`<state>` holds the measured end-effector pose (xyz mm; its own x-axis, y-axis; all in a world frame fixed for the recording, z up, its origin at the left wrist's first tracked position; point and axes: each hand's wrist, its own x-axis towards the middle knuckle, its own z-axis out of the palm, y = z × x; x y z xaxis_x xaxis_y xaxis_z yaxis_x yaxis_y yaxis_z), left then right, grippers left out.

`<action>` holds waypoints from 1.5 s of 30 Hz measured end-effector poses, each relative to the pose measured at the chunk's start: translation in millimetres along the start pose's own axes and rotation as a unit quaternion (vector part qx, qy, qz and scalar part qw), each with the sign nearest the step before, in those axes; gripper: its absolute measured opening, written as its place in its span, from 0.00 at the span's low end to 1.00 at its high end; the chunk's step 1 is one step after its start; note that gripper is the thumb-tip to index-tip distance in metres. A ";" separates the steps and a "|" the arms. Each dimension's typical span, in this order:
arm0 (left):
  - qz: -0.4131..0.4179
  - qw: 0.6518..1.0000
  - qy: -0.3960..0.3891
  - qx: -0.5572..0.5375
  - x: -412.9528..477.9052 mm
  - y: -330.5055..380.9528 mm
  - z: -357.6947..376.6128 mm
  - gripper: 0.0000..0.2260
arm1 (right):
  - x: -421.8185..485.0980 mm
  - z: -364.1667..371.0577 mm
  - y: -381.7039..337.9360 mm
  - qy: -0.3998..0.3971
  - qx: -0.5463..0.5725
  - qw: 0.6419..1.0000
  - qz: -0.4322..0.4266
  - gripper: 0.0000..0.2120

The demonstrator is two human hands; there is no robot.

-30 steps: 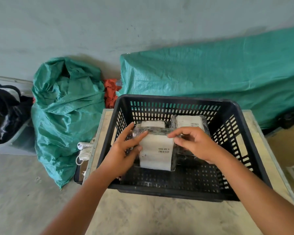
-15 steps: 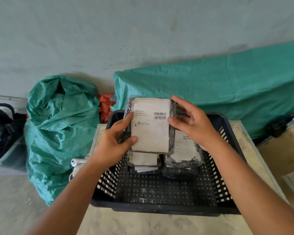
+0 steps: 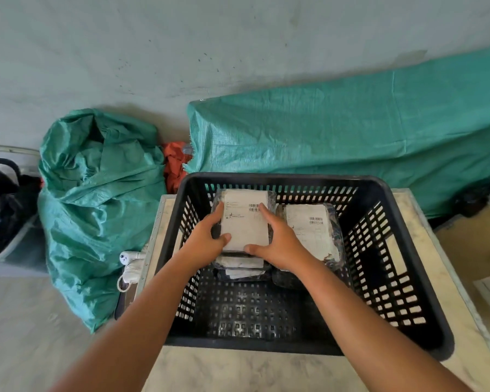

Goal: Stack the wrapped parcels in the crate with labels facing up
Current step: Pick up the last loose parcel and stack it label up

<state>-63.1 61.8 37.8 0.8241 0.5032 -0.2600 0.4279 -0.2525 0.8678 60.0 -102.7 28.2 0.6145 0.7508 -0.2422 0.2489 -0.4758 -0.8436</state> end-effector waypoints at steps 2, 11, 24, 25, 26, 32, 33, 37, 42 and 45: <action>-0.012 1.000 -0.001 0.022 5.9 -11.4 8.8 0.36 | 5.4 9.2 6.1 -0.007 -0.042 0.999 0.021 0.56; -0.039 0.997 -0.017 0.068 16.1 -43.3 23.8 0.40 | 16.3 33.0 20.5 -0.022 -0.162 0.986 0.038 0.62; -0.044 0.972 -0.107 0.203 32.4 -35.9 14.2 0.37 | 25.8 19.6 31.9 -0.029 -0.217 0.975 -0.023 0.59; -0.027 0.967 -0.109 0.229 33.3 -36.0 15.3 0.37 | 26.9 21.1 31.9 -0.030 -0.219 0.975 -0.021 0.59; -0.012 0.961 -0.115 0.253 34.0 -36.4 16.7 0.36 | 28.0 22.9 32.7 -0.031 -0.220 0.975 -0.020 0.59; -0.002 0.952 -0.137 0.273 37.1 -33.1 11.3 0.35 | 31.4 24.3 32.3 -0.050 -0.217 0.975 -0.004 0.59; -0.005 0.952 -0.137 0.274 36.2 -30.8 10.8 0.35 | 30.6 24.6 29.3 -0.049 -0.219 0.974 -0.001 0.59; -0.018 0.958 -0.111 0.265 30.3 -23.6 12.5 0.35 | 25.2 24.6 21.0 -0.039 -0.227 0.973 0.008 0.58; -0.040 0.944 -0.077 0.318 14.2 -8.1 22.6 0.37 | 9.2 31.1 4.0 -0.010 -0.243 0.970 0.028 0.48; -0.027 0.962 -0.029 0.270 -17.0 1.5 30.6 0.36 | -12.4 23.0 -8.6 0.028 -0.206 0.978 0.008 0.35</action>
